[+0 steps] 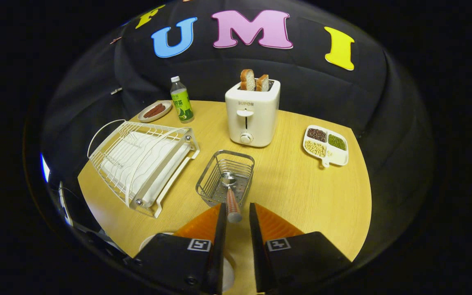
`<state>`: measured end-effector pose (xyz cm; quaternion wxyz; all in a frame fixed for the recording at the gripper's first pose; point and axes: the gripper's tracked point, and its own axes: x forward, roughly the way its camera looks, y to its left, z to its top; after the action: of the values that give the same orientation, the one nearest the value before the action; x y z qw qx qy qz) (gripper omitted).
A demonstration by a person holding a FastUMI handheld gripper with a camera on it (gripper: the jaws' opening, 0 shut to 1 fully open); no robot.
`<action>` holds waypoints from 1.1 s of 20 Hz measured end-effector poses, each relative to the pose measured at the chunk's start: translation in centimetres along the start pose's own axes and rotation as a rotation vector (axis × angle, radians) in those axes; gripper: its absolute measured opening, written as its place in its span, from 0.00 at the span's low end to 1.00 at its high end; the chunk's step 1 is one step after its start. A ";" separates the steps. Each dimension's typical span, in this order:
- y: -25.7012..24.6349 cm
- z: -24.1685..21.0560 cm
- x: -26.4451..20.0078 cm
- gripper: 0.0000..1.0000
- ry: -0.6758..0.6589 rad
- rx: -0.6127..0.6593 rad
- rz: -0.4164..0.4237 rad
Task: Take the plate from the dish rack, then take the spoon from the basket and place it into the plate.
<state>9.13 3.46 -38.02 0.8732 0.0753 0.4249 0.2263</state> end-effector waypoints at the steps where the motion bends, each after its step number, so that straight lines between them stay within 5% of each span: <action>1: 0.4 -0.2 -0.2 0.27 0.014 0.015 0.005; 5: 1.4 0.7 -0.8 0.09 -0.026 0.021 -0.006; 16: 1.7 0.0 0.0 0.09 0.019 0.088 -0.065; 22: 1.5 0.7 0.0 0.19 0.003 0.120 -0.070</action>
<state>9.13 4.82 -37.07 0.8740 0.1122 0.4412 0.1698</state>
